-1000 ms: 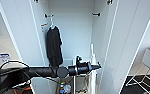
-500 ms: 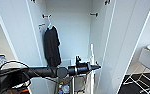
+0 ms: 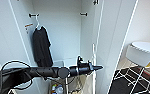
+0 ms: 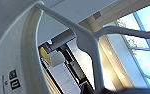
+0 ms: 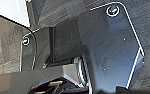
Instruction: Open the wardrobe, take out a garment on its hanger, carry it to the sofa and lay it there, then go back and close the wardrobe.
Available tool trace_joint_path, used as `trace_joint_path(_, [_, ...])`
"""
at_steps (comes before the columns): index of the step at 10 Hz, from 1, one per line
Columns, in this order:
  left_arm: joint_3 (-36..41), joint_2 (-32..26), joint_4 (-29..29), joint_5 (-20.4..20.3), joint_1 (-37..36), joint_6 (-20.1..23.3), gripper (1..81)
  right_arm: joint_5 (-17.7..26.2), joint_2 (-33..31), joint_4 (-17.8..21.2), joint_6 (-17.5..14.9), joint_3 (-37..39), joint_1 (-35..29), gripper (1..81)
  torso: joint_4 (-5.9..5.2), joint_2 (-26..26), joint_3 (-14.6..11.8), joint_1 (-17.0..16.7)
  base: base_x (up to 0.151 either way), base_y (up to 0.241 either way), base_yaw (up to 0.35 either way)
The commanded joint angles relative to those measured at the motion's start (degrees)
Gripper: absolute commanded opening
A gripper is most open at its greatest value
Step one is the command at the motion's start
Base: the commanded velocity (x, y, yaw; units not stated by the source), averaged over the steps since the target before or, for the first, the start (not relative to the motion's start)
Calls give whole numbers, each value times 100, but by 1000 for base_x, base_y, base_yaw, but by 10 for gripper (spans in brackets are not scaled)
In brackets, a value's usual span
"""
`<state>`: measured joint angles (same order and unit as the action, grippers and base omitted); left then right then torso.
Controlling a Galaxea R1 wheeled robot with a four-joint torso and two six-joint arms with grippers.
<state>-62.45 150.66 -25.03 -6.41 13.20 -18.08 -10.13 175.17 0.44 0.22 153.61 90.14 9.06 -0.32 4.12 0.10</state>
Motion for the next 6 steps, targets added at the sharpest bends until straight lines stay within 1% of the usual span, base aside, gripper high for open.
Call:
trace_joint_path(1, [119, 78, 235, -106, -955, 76, 10, 284, 3, 35, 4, -43, -176, 811, 0, 0, 0, 0, 0, 0, -259])
trace_joint_path(6, [119, -1, 253, -106, -955, 85, 10, 284, 38, 26, -4, -34, -158, 811, 0, 0, 0, -2, 0, 0, -259])
